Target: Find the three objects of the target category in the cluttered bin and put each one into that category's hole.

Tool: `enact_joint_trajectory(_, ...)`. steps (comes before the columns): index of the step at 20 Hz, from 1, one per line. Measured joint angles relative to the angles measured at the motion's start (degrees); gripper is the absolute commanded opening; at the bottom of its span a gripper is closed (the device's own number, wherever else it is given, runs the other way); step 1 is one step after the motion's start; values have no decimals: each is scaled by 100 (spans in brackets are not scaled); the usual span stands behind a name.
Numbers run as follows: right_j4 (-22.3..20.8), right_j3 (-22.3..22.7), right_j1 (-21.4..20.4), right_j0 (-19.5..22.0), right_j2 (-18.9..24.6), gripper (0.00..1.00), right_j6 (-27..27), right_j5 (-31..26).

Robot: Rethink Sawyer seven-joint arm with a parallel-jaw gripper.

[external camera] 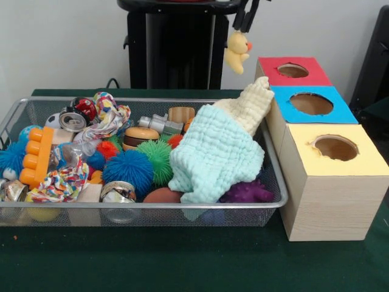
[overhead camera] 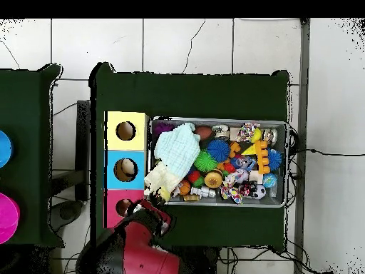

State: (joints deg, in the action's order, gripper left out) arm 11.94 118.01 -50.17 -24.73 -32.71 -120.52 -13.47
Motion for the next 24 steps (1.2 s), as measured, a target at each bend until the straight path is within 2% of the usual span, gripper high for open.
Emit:
enact_joint_trajectory(7, 480, 268, 222, -952, -317, 0, -489, 298)
enact_joint_trajectory(8, 661, 331, 333, -1307, -420, 0, -685, 360)
enact_joint_trajectory(10, 760, 363, 391, -1476, -467, 0, -777, 376)
enact_joint_trajectory(11, 927, 412, 502, -1759, -549, 0, -934, 382)
enact_joint_trajectory(16, 1381, 510, 879, -2573, -735, 0, -1434, 383)
enact_joint_trajectory(21, 1786, 508, 1237, -3103, -781, 0, -1912, 384)
enact_joint_trajectory(24, 1906, 507, 1365, -3201, -780, 0, -2095, 384)
